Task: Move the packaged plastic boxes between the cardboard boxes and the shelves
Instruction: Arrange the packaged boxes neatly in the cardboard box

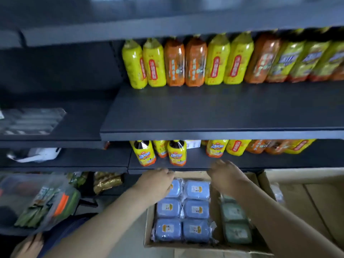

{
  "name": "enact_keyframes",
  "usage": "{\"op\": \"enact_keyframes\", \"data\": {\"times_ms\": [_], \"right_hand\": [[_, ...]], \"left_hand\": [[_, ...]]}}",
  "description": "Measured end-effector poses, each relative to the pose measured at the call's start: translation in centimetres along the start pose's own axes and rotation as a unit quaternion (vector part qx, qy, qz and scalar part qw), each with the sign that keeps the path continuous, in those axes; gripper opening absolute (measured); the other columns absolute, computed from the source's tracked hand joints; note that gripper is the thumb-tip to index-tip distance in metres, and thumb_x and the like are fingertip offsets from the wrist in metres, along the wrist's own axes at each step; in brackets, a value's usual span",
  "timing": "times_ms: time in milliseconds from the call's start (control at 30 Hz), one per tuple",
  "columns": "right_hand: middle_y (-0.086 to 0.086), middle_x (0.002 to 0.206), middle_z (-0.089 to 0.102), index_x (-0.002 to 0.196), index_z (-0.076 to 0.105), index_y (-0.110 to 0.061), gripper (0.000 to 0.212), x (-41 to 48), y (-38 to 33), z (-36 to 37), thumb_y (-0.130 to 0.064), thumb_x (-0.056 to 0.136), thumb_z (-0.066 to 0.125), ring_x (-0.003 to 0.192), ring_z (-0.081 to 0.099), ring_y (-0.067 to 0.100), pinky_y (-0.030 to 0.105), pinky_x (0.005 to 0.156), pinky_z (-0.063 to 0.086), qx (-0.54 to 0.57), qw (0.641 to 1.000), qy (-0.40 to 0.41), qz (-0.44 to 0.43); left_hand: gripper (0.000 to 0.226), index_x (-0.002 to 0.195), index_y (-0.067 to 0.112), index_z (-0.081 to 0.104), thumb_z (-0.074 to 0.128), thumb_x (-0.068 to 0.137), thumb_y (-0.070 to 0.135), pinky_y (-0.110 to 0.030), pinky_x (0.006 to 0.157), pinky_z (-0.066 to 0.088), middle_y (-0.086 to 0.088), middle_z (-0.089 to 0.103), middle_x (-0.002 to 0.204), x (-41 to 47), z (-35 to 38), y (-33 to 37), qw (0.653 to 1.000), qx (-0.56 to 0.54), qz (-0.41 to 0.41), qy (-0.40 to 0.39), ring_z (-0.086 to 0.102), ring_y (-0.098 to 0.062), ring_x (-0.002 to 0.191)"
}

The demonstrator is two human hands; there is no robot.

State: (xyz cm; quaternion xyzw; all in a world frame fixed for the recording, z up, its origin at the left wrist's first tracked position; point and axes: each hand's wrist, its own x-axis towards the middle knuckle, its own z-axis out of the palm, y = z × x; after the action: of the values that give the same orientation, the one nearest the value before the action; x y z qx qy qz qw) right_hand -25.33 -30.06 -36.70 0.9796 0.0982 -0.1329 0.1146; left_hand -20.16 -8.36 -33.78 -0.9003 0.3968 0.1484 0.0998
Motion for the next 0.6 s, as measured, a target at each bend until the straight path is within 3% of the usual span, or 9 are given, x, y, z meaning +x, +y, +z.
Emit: {"op": "enact_keyframes", "data": {"times_ms": [100,167,233,467,600], "right_hand": [[0.008,0.102,0.063,0.098,0.068,-0.014,0.023,-3.3,0.7,-5.2,-0.024,0.077,0.067,0.100,0.059,0.026,0.036,0.081,0.048,-0.048,0.999,-0.006,-0.013],[0.008,0.121,0.056,0.117,0.059,-0.013,0.030,-5.3,1.7,-7.3,-0.018,0.091,0.047,0.114,0.050,0.026,0.036,0.092,0.041,-0.075,0.997,-0.006,0.004],[0.007,0.125,0.054,0.122,0.056,-0.013,0.032,-7.2,2.7,-9.7,-0.017,0.092,0.043,0.119,0.047,0.027,0.036,0.094,0.039,-0.071,0.997,-0.003,0.024],[0.004,0.128,0.052,0.128,0.052,-0.016,0.038,-14.1,4.8,-19.8,-0.034,0.095,0.045,0.123,0.044,0.023,0.033,0.095,0.040,-0.071,0.988,0.121,0.056],[0.006,0.121,0.057,0.125,0.053,-0.015,0.039,-17.4,4.2,-25.1,-0.039,0.094,0.048,0.116,0.050,0.025,0.035,0.087,0.045,-0.077,0.980,0.173,0.065]], "left_hand": [[0.031,0.126,0.012,0.046,0.040,0.099,0.023,-0.037,0.089,0.043,-0.006,0.051,0.125,-2.6,-5.9,0.5,0.997,0.055,0.036,0.045,0.046,-0.025,0.119],[0.030,0.125,0.013,0.047,0.038,0.099,0.024,-0.036,0.092,0.041,-0.005,0.051,0.126,-4.6,-9.3,0.7,0.992,0.082,0.024,0.095,0.046,-0.024,0.121],[0.030,0.124,0.013,0.048,0.036,0.099,0.024,-0.036,0.093,0.039,-0.005,0.051,0.125,-6.8,-12.0,1.2,0.986,0.103,0.009,0.131,0.046,-0.024,0.121],[0.031,0.124,0.010,0.049,0.038,0.100,0.026,-0.036,0.088,0.043,-0.006,0.054,0.121,-12.4,-20.3,4.5,0.965,0.166,0.000,0.202,0.048,-0.023,0.115],[0.031,0.122,0.010,0.051,0.040,0.099,0.026,-0.035,0.088,0.045,-0.005,0.055,0.119,-15.3,-24.3,6.7,0.956,0.175,0.012,0.236,0.050,-0.023,0.114]]}}
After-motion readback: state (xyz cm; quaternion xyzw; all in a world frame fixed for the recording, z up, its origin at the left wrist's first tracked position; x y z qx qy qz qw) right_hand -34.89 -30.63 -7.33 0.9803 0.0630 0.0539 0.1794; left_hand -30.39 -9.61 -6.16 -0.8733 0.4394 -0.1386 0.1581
